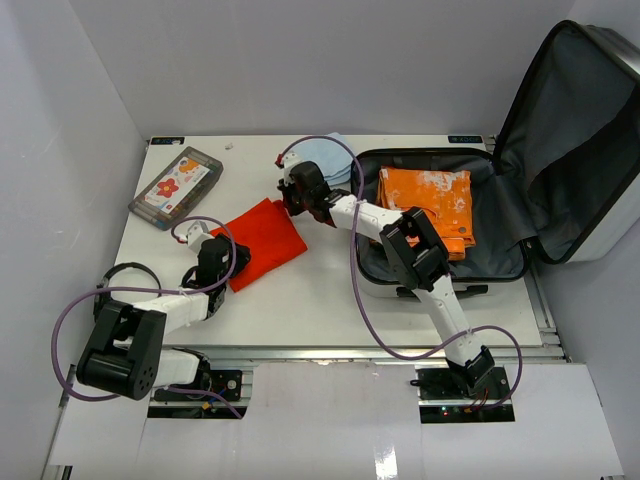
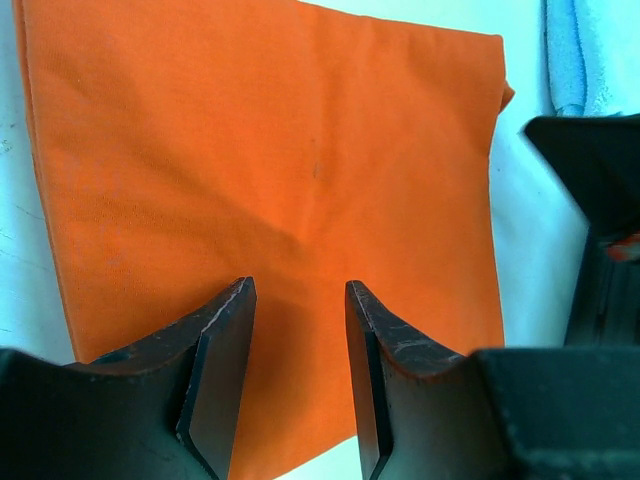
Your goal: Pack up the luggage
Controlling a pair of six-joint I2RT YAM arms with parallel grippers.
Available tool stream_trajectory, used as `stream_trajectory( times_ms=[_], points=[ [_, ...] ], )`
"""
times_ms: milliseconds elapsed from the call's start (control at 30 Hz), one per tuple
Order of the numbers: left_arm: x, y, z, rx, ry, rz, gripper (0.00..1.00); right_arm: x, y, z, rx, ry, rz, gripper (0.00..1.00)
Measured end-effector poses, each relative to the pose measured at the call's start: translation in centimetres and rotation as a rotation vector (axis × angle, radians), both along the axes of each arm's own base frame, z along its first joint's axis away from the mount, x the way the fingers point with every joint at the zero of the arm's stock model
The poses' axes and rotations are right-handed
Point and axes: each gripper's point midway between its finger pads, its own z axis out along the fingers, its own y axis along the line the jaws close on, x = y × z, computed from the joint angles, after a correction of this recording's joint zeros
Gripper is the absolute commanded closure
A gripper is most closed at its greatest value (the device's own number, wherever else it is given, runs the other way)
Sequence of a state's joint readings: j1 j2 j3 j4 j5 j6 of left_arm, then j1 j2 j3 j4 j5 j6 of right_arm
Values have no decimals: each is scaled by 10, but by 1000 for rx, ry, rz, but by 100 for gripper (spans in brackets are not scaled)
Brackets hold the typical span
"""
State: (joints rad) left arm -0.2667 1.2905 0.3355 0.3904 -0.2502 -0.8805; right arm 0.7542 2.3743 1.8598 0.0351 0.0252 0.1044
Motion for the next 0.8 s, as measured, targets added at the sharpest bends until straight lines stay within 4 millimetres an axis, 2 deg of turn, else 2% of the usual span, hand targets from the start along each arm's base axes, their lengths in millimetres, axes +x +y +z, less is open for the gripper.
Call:
stream_trajectory(
  times_ms=[133,300,367,467,633,800],
  points=[
    [0,-1,-3,-1,8,-5,48,-2,9,21,16,-54,40,92],
    [0,-2,-3,-2,8,-8,47,-7,40,40,47,-104,113,92],
    [0,-2,-2,-2,5,-8,47,-12,48,41,55,-111,136,92],
    [0,-2,0,-3,0,-8,47,-17,53,28,45,-101,149,92],
    [1,-1,0,-1,-2,-5,47,-11,44,-19,-7,-48,120,92],
    [1,-1,-1,3,2,-7,47,5,33,-22,3,-42,67,92]
  ],
)
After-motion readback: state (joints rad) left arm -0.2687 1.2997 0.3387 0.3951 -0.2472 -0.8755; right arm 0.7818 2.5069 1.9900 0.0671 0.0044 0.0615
